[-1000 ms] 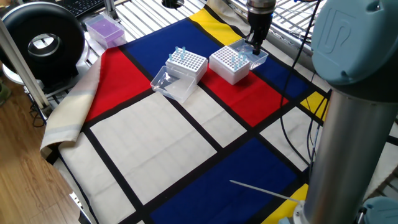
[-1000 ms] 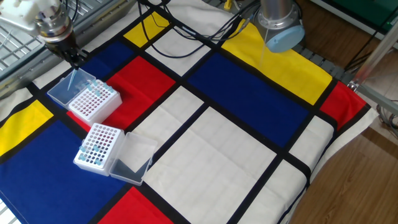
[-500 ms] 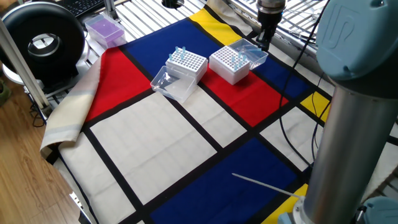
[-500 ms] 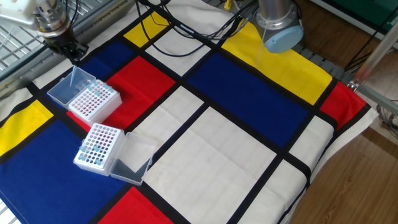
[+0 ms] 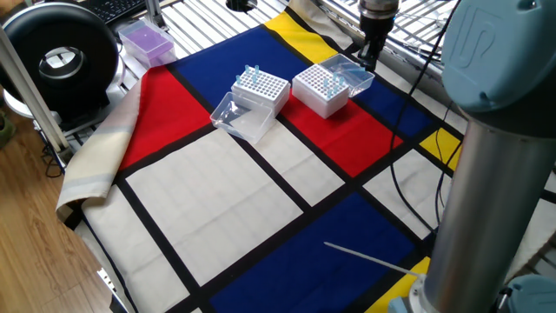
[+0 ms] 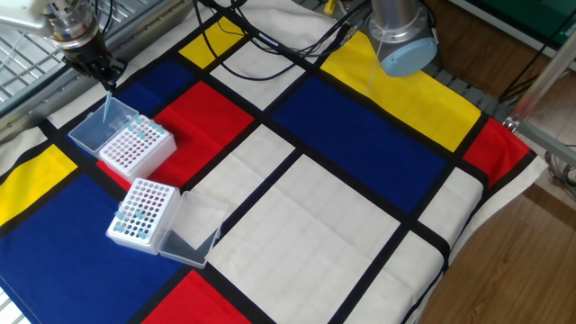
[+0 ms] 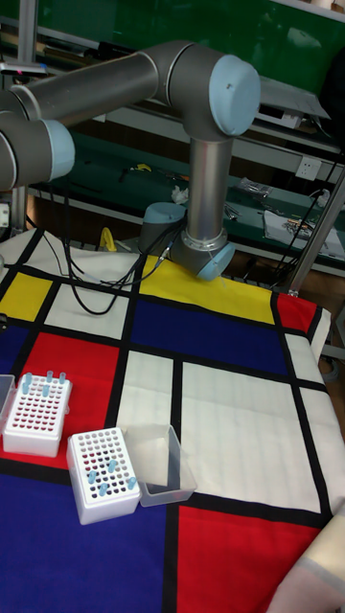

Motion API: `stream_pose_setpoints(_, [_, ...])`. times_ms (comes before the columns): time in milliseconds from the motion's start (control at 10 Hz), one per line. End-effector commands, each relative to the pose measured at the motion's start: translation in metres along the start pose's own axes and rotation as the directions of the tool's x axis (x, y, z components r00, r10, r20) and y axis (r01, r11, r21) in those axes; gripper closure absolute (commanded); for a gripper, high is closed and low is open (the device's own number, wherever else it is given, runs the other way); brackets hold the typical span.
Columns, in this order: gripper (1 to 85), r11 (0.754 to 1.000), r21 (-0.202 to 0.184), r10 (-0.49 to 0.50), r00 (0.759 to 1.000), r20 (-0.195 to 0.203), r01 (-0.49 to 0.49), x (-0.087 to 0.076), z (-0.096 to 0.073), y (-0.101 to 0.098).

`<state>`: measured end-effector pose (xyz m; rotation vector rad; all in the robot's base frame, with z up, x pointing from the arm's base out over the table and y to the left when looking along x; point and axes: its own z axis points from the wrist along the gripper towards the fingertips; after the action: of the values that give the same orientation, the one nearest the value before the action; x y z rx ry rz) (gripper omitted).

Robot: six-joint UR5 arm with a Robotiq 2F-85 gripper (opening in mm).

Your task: Transfer all medium pipette tips from one holder to another

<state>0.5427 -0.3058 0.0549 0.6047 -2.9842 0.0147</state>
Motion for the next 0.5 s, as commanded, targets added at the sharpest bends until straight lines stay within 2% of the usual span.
stream_pose_setpoints(0, [84.3, 0.998, -0.053, 0.03, 0.999, 0.019, -0.029, -0.003, 0.0, 0.01])
stream_pose_setpoints(200, [84.3, 0.998, -0.065, 0.029, 0.999, 0.017, -0.027, -0.002, 0.006, 0.01])
stream_pose_setpoints(400, [84.3, 0.999, -0.037, 0.02, 1.0, 0.007, -0.02, 0.002, 0.014, -0.002])
